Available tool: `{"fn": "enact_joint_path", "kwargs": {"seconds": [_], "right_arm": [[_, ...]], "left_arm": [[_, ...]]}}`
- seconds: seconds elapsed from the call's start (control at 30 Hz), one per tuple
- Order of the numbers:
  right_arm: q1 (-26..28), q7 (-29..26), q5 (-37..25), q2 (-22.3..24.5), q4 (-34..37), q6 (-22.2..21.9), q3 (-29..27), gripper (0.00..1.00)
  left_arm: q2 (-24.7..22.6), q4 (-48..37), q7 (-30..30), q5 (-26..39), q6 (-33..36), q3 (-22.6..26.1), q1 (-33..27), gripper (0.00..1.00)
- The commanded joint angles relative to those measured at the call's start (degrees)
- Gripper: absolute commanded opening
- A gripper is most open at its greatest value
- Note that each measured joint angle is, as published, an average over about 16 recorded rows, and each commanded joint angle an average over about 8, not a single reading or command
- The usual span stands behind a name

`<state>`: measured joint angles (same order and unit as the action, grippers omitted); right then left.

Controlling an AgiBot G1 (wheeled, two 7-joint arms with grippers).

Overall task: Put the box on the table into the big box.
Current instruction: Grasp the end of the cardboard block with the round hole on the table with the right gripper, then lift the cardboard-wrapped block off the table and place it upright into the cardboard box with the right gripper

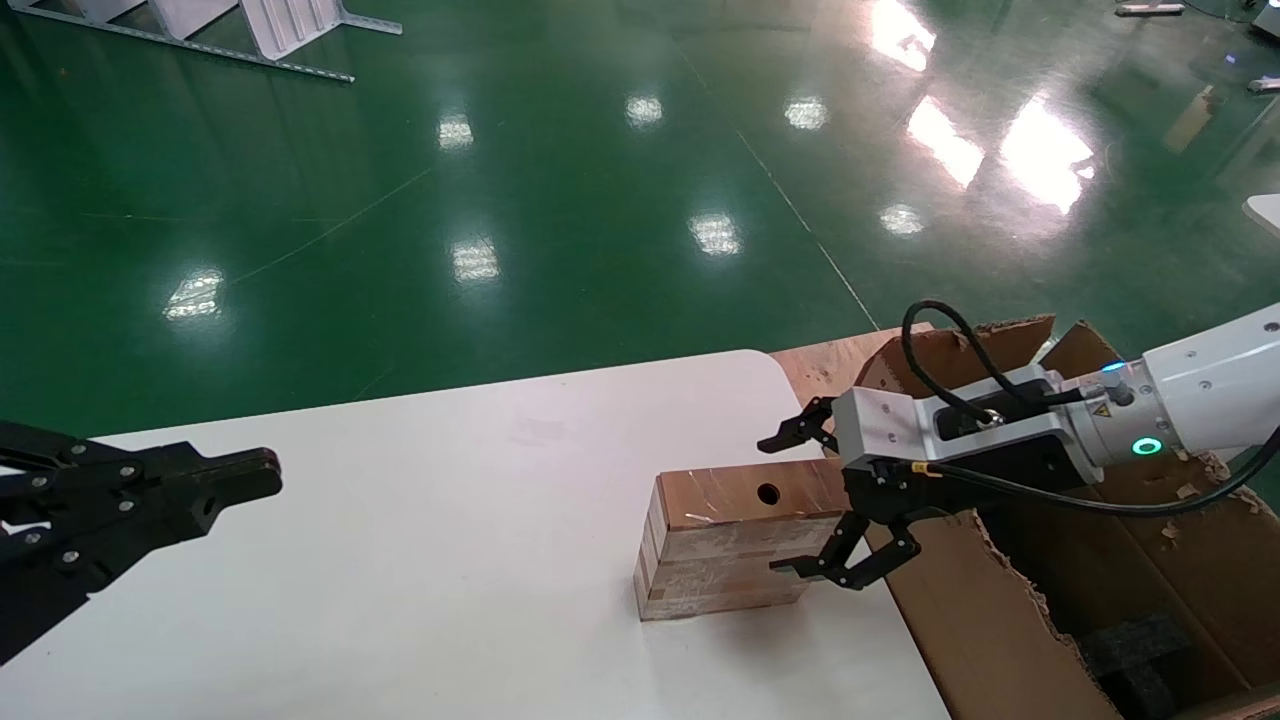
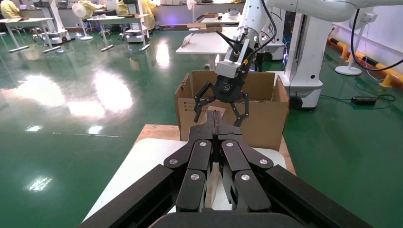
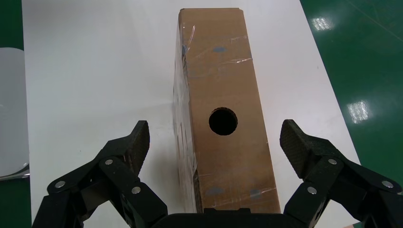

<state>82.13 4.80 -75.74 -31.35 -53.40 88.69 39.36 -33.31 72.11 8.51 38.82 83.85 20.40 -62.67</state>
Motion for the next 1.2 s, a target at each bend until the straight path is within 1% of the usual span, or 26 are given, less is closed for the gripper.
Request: {"fn": "enact_joint_path", "kwargs": {"seconds": [0.03,0.07,0.1,1.07,1.2], "right_arm": [[0.0,0.0,0.0,0.0,-0.1,0.0,0.0,0.00],[-0.1,0.0,0.0,0.0,-0.1,0.0,0.0,0.00],[-0.1,0.0,0.0,0.0,-0.1,0.0,0.0,0.00],[-0.2,-0.1,-0.1,0.1,-0.3,0.1,-0.1,0.00],[-0.2,-0.4,1.1,0.4,-0.6,0.3,-0.4,0.00]], "left_arm": [[0.0,0.0,0.0,0.0,0.0,0.0,0.0,0.92],[0.0,0.0,0.0,0.0,0.0,0.0,0.0,0.98],[0.0,0.0,0.0,0.0,0.0,0.0,0.0,1.00],[0.0,0.0,0.0,0.0,0.0,0.0,0.0,1.00],[0.0,0.0,0.0,0.0,0.0,0.0,0.0,1.00]]}}
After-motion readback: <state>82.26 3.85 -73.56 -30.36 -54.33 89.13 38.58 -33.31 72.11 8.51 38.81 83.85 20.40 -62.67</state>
